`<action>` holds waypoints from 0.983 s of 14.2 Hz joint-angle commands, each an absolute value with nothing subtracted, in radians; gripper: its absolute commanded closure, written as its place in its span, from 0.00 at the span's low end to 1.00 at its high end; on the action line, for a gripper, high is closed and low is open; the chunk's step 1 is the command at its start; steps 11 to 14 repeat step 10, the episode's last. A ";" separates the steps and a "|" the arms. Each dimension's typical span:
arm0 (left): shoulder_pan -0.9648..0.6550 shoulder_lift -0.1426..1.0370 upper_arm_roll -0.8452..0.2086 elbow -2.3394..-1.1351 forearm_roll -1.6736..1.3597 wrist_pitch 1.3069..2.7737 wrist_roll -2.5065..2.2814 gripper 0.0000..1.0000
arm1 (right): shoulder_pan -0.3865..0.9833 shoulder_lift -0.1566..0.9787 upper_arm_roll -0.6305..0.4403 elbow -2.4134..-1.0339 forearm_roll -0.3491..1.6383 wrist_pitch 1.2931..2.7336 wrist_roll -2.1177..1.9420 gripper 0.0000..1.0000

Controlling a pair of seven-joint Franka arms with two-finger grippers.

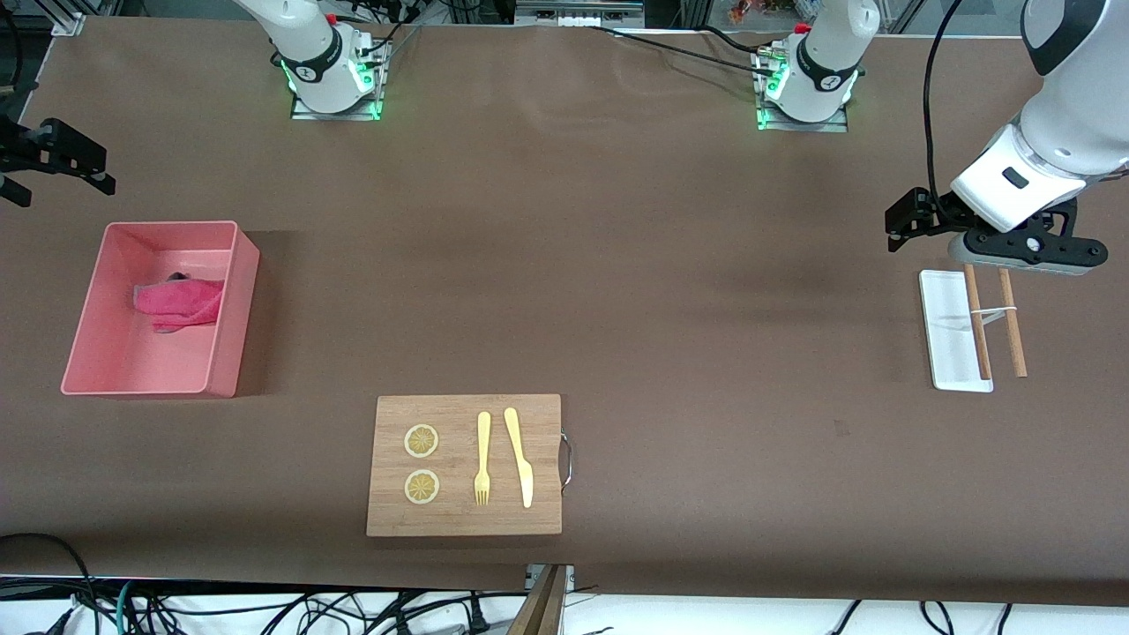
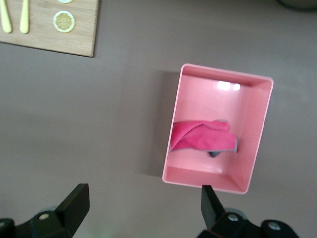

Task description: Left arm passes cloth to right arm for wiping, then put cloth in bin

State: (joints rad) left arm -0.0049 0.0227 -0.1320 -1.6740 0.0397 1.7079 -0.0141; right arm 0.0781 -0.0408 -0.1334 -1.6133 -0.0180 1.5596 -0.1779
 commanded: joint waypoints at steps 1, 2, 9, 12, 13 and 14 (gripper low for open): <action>-0.002 0.015 -0.130 -1.677 0.038 1.698 0.009 0.00 | 0.052 -0.043 -0.075 -1.617 -0.021 1.511 -0.024 0.00; -0.002 0.015 -0.130 -1.677 0.038 1.698 0.009 0.00 | 0.046 -0.043 -0.043 -1.615 -0.028 1.508 0.023 0.00; -0.002 0.015 -0.130 -1.675 0.038 1.697 0.009 0.00 | 0.041 -0.023 -0.044 -1.597 -0.032 1.499 0.029 0.00; -0.002 0.015 -0.130 -1.677 0.038 1.697 0.009 0.00 | 0.041 -0.023 -0.044 -1.595 -0.032 1.499 0.029 0.00; -0.002 0.015 -0.130 -1.677 0.038 1.697 0.009 0.00 | 0.041 -0.023 -0.044 -1.595 -0.032 1.499 0.029 0.00; -0.002 0.015 -0.130 -1.677 0.038 1.697 0.009 0.00 | 0.041 -0.023 -0.044 -1.595 -0.032 1.499 0.029 0.00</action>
